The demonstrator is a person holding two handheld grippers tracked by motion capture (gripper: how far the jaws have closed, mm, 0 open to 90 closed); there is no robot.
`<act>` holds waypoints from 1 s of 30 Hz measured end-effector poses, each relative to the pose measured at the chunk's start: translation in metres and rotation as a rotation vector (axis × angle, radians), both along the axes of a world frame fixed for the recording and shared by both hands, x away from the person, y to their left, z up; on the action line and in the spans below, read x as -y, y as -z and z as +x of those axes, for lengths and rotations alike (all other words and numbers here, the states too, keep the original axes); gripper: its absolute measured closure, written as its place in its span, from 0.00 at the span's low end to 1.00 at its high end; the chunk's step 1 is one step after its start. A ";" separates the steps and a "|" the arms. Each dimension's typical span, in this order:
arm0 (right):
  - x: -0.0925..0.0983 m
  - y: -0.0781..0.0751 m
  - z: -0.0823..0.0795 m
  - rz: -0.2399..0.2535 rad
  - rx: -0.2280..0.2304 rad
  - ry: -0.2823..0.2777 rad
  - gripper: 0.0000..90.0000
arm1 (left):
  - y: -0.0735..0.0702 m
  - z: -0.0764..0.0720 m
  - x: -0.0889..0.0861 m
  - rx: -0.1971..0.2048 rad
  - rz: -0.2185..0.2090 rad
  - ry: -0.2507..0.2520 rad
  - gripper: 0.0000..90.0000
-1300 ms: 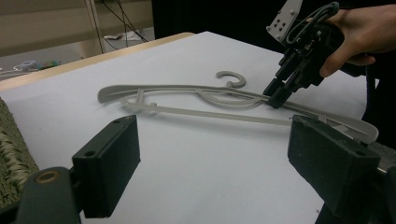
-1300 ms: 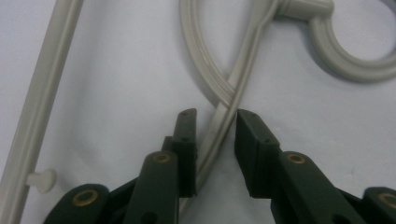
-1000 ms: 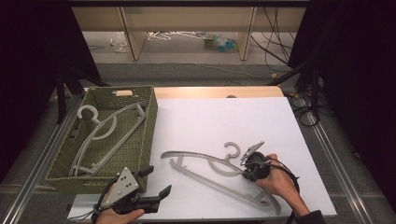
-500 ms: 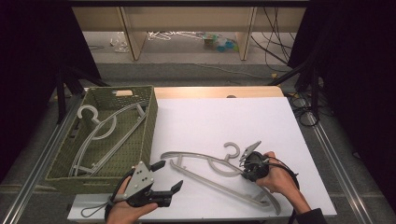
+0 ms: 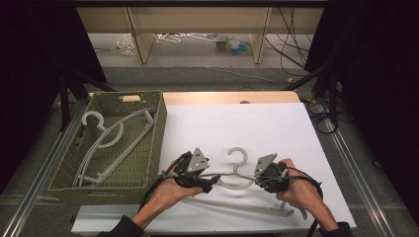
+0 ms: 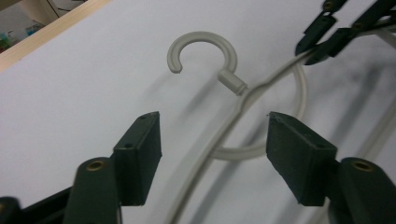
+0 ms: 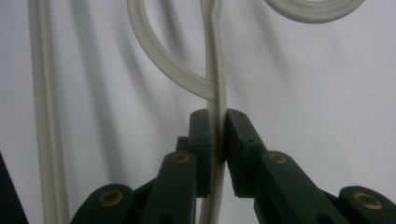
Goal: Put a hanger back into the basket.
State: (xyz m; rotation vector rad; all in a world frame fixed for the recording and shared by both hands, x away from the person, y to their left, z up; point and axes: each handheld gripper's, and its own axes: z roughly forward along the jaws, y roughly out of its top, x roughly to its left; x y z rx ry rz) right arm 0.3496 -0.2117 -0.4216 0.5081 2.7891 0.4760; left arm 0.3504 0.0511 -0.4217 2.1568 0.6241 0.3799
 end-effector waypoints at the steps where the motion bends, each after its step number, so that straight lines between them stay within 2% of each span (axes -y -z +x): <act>1: 0.000 -0.002 0.000 0.002 0.006 -0.007 0.90 | 0.001 0.004 0.002 -0.039 0.011 0.020 0.40; 2: 0.000 -0.004 -0.001 0.004 0.008 -0.013 0.90 | 0.002 0.008 0.005 -0.064 0.020 0.041 0.40; 3: 0.000 -0.006 -0.002 0.005 0.019 -0.013 0.90 | 0.004 0.010 0.006 -0.068 0.021 0.047 0.41; 5: -0.001 -0.008 -0.004 0.003 0.025 -0.021 0.90 | 0.007 0.014 0.009 -0.106 0.023 0.051 0.42; 9: -0.002 -0.012 -0.007 -0.005 0.043 -0.032 0.90 | 0.013 0.022 0.015 -0.116 0.041 0.071 0.46; 14: -0.006 -0.018 -0.011 -0.005 0.061 -0.052 0.90 | 0.013 0.025 0.020 -0.114 0.056 0.099 0.52; 15: -0.006 -0.019 -0.011 -0.004 0.066 -0.055 0.90 | 0.013 0.025 0.021 -0.127 0.055 0.113 0.54; 16: -0.007 -0.020 -0.012 -0.004 0.061 -0.056 0.90 | 0.013 0.025 0.021 -0.123 0.057 0.122 0.54; 17: -0.007 -0.020 -0.012 -0.004 0.076 -0.059 0.90 | 0.013 0.025 0.023 -0.130 0.062 0.129 0.56; 18: -0.007 -0.021 -0.013 -0.008 0.069 -0.062 0.90 | 0.012 0.026 0.023 -0.119 0.092 0.160 0.57; 22: -0.009 -0.022 -0.014 -0.008 0.079 -0.063 0.90 | 0.015 0.026 0.031 -0.134 0.102 0.188 0.65; 23: -0.008 -0.022 -0.014 -0.009 0.075 -0.070 0.90 | 0.015 0.028 0.031 -0.131 0.128 0.211 0.67; 24: -0.008 -0.023 -0.014 -0.007 0.071 -0.072 0.90 | 0.018 0.027 0.034 -0.143 0.107 0.204 0.69; 25: -0.008 -0.023 -0.014 -0.007 0.075 -0.077 0.90 | 0.019 0.027 0.035 -0.145 0.105 0.207 0.73; 26: -0.008 -0.023 -0.014 -0.008 0.074 -0.081 0.90 | 0.019 0.028 0.034 -0.139 0.127 0.226 0.76; 27: -0.008 -0.023 -0.015 -0.010 0.075 -0.083 0.90 | 0.020 0.027 0.036 -0.136 0.112 0.221 0.77; 28: -0.008 -0.022 -0.015 -0.007 0.081 -0.082 0.90 | 0.019 0.027 0.035 -0.124 0.126 0.237 0.78; 29: -0.008 -0.022 -0.014 -0.005 0.080 -0.088 0.90 | 0.016 0.027 0.034 -0.109 0.158 0.263 0.79; 30: -0.008 -0.022 -0.014 -0.007 0.084 -0.096 0.90 | 0.016 0.024 0.035 -0.106 0.144 0.252 0.80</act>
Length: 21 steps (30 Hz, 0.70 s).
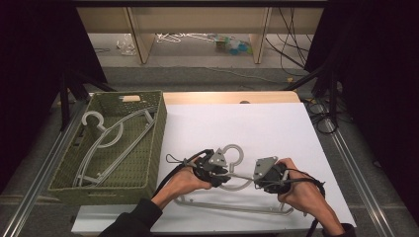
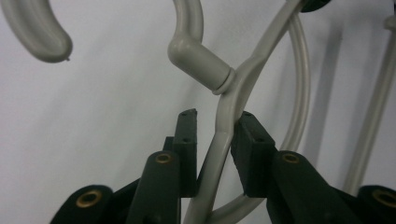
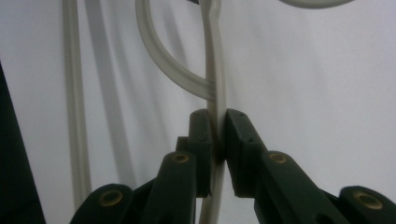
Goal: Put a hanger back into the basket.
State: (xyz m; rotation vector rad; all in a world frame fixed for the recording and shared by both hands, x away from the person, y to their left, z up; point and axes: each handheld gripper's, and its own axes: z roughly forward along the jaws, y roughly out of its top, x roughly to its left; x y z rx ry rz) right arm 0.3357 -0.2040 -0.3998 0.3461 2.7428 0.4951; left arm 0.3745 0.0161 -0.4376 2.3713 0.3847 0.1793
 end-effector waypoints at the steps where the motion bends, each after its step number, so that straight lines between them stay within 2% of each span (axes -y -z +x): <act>1: 0.000 0.000 0.000 -0.004 0.008 -0.005 0.90 | -0.003 -0.001 -0.001 0.018 0.023 0.022 0.81; 2: 0.000 0.000 0.000 -0.007 0.021 -0.008 0.89 | -0.004 -0.003 0.000 0.016 0.016 0.011 0.82; 4: 0.000 0.000 0.001 -0.001 0.039 0.001 0.84 | -0.008 -0.003 -0.001 0.033 0.042 0.022 0.84; 5: 0.001 -0.002 0.002 0.020 0.056 0.010 0.80 | -0.008 -0.006 0.000 0.024 0.011 -0.014 0.86; 6: 0.003 -0.005 0.004 0.004 0.089 -0.001 0.79 | -0.009 -0.006 -0.001 0.027 0.023 -0.021 0.87; 7: 0.003 -0.006 0.002 0.029 0.083 0.031 0.76 | -0.010 -0.004 -0.003 0.025 0.039 -0.032 0.89; 8: 0.004 -0.009 0.001 0.046 0.092 0.046 0.70 | -0.011 -0.003 -0.004 0.015 0.033 -0.050 0.88; 10: 0.006 -0.014 0.001 0.078 0.108 0.070 0.65 | -0.014 -0.001 -0.009 0.015 0.033 -0.059 0.89; 11: 0.007 -0.017 0.001 0.093 0.105 0.085 0.63 | -0.014 -0.001 -0.010 -0.004 0.011 -0.100 0.88; 12: 0.008 -0.018 0.001 0.106 0.118 0.099 0.61 | -0.017 0.000 -0.012 -0.013 0.021 -0.118 0.89; 13: 0.010 -0.020 0.000 0.113 0.122 0.105 0.59 | -0.019 0.000 -0.013 -0.026 -0.003 -0.140 0.89; 16: 0.012 -0.024 -0.001 0.162 0.140 0.145 0.55 | -0.027 0.002 -0.021 -0.041 0.011 -0.165 0.89; 17: 0.012 -0.025 -0.002 0.181 0.141 0.162 0.54 | -0.031 0.003 -0.024 -0.040 0.023 -0.159 0.89; 18: 0.012 -0.026 -0.003 0.197 0.141 0.172 0.53 | -0.033 0.002 -0.026 -0.046 -0.006 -0.192 0.89; 20: 0.013 -0.026 -0.005 0.242 0.131 0.194 0.52 | -0.040 0.004 -0.034 -0.054 -0.037 -0.212 0.89; 21: 0.015 -0.026 -0.005 0.276 0.151 0.192 0.52 | -0.043 0.004 -0.037 -0.060 -0.052 -0.219 0.89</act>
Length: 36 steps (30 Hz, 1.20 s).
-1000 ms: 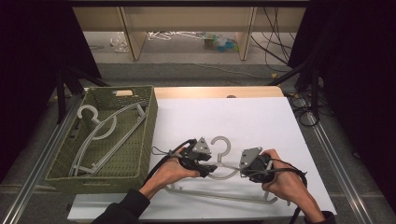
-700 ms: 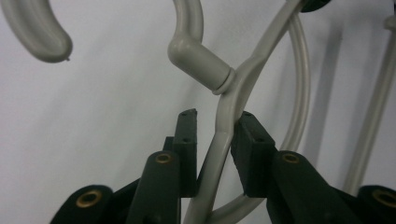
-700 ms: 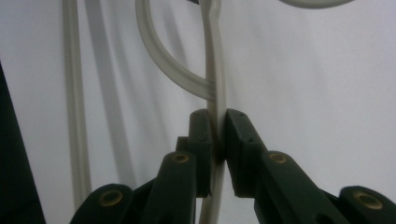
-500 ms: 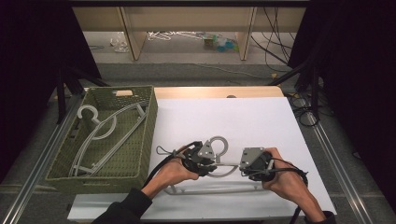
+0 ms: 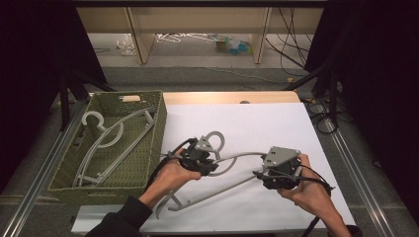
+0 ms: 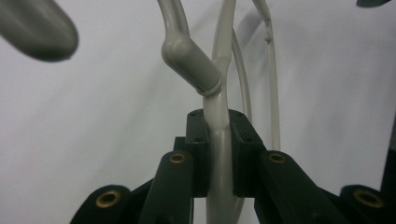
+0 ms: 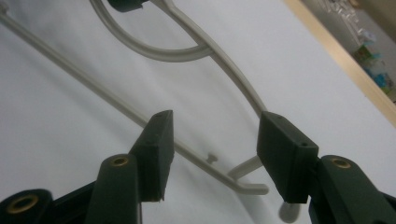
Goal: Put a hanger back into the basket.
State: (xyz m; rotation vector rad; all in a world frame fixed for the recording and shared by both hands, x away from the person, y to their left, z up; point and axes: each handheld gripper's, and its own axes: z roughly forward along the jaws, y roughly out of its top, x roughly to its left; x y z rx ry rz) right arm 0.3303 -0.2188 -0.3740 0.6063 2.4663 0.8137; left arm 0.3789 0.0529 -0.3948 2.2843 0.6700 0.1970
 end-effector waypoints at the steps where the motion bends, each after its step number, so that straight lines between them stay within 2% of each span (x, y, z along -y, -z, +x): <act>1: 0.001 0.000 -0.001 0.023 0.003 0.004 0.52 | -0.004 0.001 -0.005 -0.001 -0.013 -0.007 0.89; 6: 0.009 0.001 -0.006 0.130 -0.023 0.018 0.47 | -0.027 0.004 -0.030 -0.014 -0.117 -0.102 0.89; 8: 0.010 0.003 -0.009 0.150 -0.033 0.020 0.47 | -0.035 0.004 -0.038 -0.007 -0.156 -0.135 0.89; 10: 0.012 0.006 -0.012 0.168 -0.073 0.015 0.44 | -0.043 0.003 -0.047 -0.012 -0.199 -0.161 0.89; 14: 0.016 0.016 -0.014 0.173 -0.095 0.024 0.43 | -0.062 0.003 -0.067 0.004 -0.228 -0.196 0.89; 15: 0.017 0.019 -0.015 0.177 -0.108 0.036 0.42 | -0.066 0.003 -0.071 0.004 -0.251 -0.211 0.89; 17: 0.018 0.023 -0.015 0.171 -0.115 0.037 0.42 | -0.076 0.002 -0.080 0.013 -0.267 -0.222 0.89; 19: 0.019 0.025 -0.014 0.173 -0.117 0.045 0.41 | -0.085 0.002 -0.088 0.014 -0.291 -0.217 0.89; 20: 0.020 0.026 -0.015 0.176 -0.125 0.046 0.41 | -0.090 0.005 -0.097 0.017 -0.313 -0.235 0.89; 22: 0.020 0.027 -0.015 0.183 -0.128 0.048 0.40 | -0.094 0.007 -0.107 0.014 -0.330 -0.257 0.89; 26: 0.020 0.030 -0.015 0.190 -0.141 0.057 0.38 | -0.104 0.011 -0.132 0.038 -0.322 -0.301 0.89; 27: 0.020 0.031 -0.015 0.189 -0.144 0.058 0.38 | -0.106 0.013 -0.141 0.056 -0.320 -0.320 0.89; 29: 0.020 0.033 -0.015 0.187 -0.145 0.061 0.37 | -0.110 0.014 -0.155 0.045 -0.337 -0.348 0.89; 32: 0.020 0.035 -0.014 0.181 -0.149 0.060 0.36 | -0.114 0.017 -0.174 0.055 -0.340 -0.390 0.89; 33: 0.020 0.035 -0.014 0.181 -0.150 0.060 0.36 | -0.115 0.019 -0.182 0.091 -0.320 -0.407 0.89; 36: 0.020 0.036 -0.014 0.181 -0.150 0.063 0.36 | -0.116 0.022 -0.202 0.116 -0.305 -0.447 0.89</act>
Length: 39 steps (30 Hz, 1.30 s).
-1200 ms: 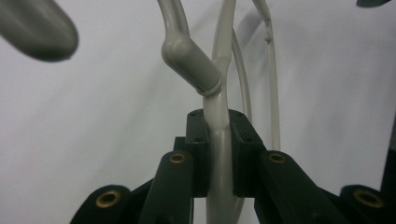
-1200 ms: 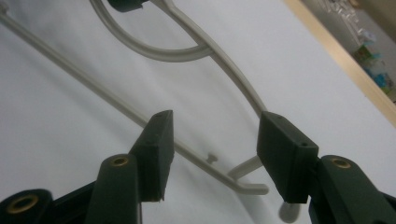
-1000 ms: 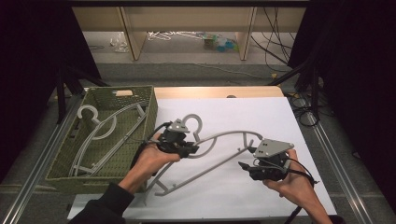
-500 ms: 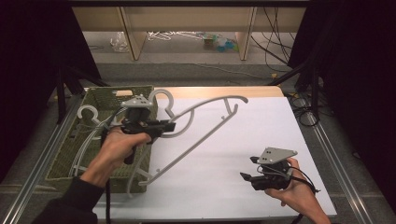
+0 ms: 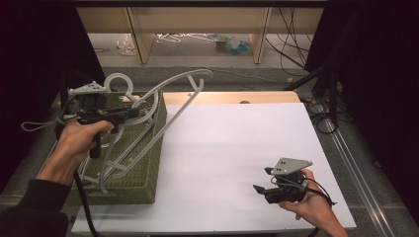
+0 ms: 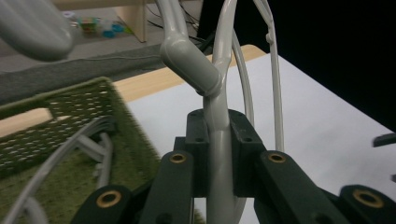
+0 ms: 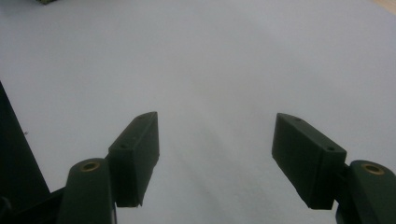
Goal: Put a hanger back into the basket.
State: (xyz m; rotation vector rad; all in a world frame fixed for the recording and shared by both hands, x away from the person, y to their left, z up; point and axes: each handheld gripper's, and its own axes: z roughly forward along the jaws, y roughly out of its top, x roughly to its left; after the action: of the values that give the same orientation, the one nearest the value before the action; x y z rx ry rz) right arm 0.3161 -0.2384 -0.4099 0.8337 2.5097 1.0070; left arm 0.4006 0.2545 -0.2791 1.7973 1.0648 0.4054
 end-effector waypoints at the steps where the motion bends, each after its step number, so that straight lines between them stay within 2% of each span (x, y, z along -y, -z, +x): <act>1: 0.000 0.000 0.000 0.000 -0.002 0.000 0.36 | 0.000 0.001 -0.004 0.000 0.003 -0.007 0.89; 8: 0.000 0.002 0.001 -0.004 -0.007 0.003 0.36 | 0.007 0.008 -0.033 0.017 0.030 -0.072 0.89; 13: 0.000 0.003 0.001 -0.010 -0.013 -0.001 0.36 | 0.013 0.014 -0.046 0.025 0.046 -0.108 0.89; 25: 0.000 0.005 0.001 0.003 0.001 0.010 0.36 | 0.030 0.022 -0.067 0.033 0.079 -0.145 0.89; 28: 0.000 0.005 0.002 0.005 0.002 0.011 0.36 | 0.036 0.022 -0.072 0.024 0.079 -0.155 0.89; 29: 0.000 0.004 0.002 -0.005 -0.015 0.004 0.36 | 0.037 0.022 -0.073 0.023 0.082 -0.156 0.89; 32: -0.001 0.005 0.002 0.006 0.003 0.013 0.35 | 0.040 0.022 -0.078 0.028 0.072 -0.167 0.89; 33: 0.000 0.004 0.002 -0.005 -0.012 0.004 0.35 | 0.041 0.022 -0.079 0.029 0.066 -0.169 0.89; 39: 0.001 0.004 0.002 -0.005 -0.016 0.001 0.35 | 0.048 0.023 -0.086 0.031 0.102 -0.192 0.89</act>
State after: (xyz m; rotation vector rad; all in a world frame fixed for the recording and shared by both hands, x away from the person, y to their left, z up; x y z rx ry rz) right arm 0.3183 -0.2390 -0.4141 0.8450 2.5237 0.9967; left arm 0.4241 0.3404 -0.3276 1.7777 1.2180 0.6121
